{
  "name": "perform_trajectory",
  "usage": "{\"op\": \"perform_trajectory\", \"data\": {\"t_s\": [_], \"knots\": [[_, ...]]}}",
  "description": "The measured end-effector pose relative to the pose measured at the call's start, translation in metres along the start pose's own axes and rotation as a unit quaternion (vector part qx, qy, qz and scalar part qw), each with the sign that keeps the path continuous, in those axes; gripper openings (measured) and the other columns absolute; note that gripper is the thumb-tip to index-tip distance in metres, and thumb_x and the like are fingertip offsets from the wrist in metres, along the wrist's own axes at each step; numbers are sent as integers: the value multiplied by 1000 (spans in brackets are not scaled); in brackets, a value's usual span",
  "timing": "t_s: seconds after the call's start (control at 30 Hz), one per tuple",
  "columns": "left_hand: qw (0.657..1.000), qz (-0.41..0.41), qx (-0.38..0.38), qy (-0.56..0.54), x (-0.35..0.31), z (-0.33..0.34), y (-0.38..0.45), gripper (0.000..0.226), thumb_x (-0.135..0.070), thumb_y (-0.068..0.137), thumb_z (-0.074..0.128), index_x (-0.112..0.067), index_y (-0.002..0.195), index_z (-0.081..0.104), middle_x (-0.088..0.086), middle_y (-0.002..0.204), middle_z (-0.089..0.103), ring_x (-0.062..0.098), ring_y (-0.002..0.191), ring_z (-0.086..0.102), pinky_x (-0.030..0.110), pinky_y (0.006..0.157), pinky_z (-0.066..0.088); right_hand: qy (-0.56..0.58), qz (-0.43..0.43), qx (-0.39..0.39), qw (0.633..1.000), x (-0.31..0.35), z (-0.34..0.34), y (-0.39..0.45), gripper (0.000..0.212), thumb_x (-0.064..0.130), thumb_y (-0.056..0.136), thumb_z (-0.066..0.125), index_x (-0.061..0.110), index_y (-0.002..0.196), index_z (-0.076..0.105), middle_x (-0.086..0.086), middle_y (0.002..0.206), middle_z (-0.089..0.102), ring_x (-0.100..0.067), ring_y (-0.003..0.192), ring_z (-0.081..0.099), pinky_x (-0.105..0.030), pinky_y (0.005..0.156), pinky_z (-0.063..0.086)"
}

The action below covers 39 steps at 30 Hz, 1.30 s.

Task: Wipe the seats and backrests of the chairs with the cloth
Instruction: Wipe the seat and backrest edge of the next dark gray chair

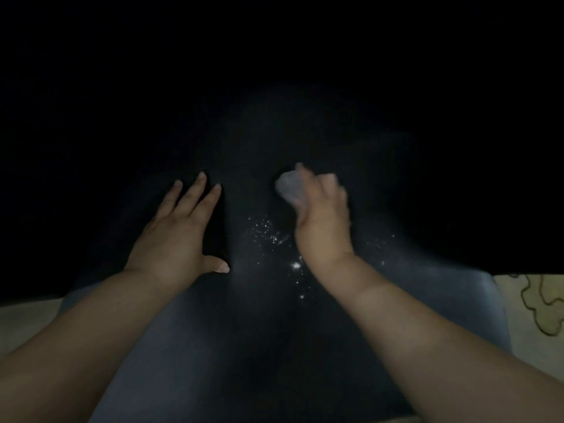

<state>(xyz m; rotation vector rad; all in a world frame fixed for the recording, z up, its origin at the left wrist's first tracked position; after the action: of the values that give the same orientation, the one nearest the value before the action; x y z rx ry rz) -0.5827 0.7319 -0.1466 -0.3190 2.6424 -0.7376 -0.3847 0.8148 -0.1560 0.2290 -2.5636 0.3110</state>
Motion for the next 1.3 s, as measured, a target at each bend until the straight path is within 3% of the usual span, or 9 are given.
{"op": "perform_trajectory", "data": {"t_s": [0.17,0.33,0.5,0.7,0.87,0.93,1.03,1.07,1.3], "knots": [[1000,19,-11,6,-1,4,-8,118,-48,72,80,-29,156,0,-12,161,-17,16,149,-12,35,122,7,-29,-186,93,978,40,27,-28,63,8,91,48,27,148,29,-5,113,43,-24,99,42,-44,85,44],[998,42,-35,-11,2,10,-24,103,-45,80,75,-23,156,9,-7,163,-8,15,149,-4,24,117,2,5,4,-16,1000,0,5,-9,59,5,93,51,23,146,36,-12,117,45,-29,103,47,-45,92,44],[998,38,-49,-21,3,16,-35,100,-43,81,74,-21,156,12,-5,164,-4,16,149,-1,21,116,-2,-12,-187,85,979,42,36,-63,55,16,92,56,27,144,41,-11,105,47,-28,92,47,-45,78,47],[998,48,-44,-14,3,23,-49,102,-48,80,73,-21,156,9,-7,163,-6,15,149,-4,24,119,1,-21,-9,-46,999,1,10,-42,50,14,94,52,20,143,43,-16,112,48,-33,96,48,-45,86,45],[997,46,-49,-23,0,25,-54,104,-48,78,74,-22,156,10,-8,163,-6,13,149,-5,22,116,-1,-71,-212,62,973,34,35,-81,54,18,94,51,25,146,36,-9,112,49,-29,95,48,-44,83,44],[997,52,-49,-23,-1,26,-55,104,-49,78,74,-22,156,10,-8,163,-6,13,149,-6,21,115,-2,-98,-159,6,982,6,15,-64,52,17,97,46,25,147,35,-8,118,49,-27,97,48,-42,88,43],[996,62,-54,-22,-6,29,-56,104,-49,79,74,-21,156,11,-7,163,-4,15,149,-5,21,116,-3,39,-14,-106,994,-28,-22,-54,47,15,98,45,21,144,41,-2,112,43,-20,94,51,-35,93,47],[996,64,-60,-22,-8,30,-56,104,-49,78,74,-20,156,12,-6,164,-3,16,149,-5,20,116,-4,75,-17,-126,989,-24,-26,-58,47,15,96,47,20,142,43,-2,109,41,-20,92,52,-37,90,49],[994,85,-71,-15,-25,41,-58,104,-50,77,74,-20,156,13,-7,163,-2,15,149,-4,21,115,-5,-120,-216,27,969,-6,9,-104,50,16,86,63,15,135,53,-15,94,57,-34,77,56,-47,64,52]]}}
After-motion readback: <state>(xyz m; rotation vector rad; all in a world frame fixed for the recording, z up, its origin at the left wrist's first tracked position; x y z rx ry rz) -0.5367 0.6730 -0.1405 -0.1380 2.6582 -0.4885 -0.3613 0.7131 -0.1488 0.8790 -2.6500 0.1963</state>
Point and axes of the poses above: each hand's wrist, its own y-axis towards the middle knuckle, its own z-axis out of the palm, x = y × z, the point moved 3 cm from there along y, towards the middle knuckle
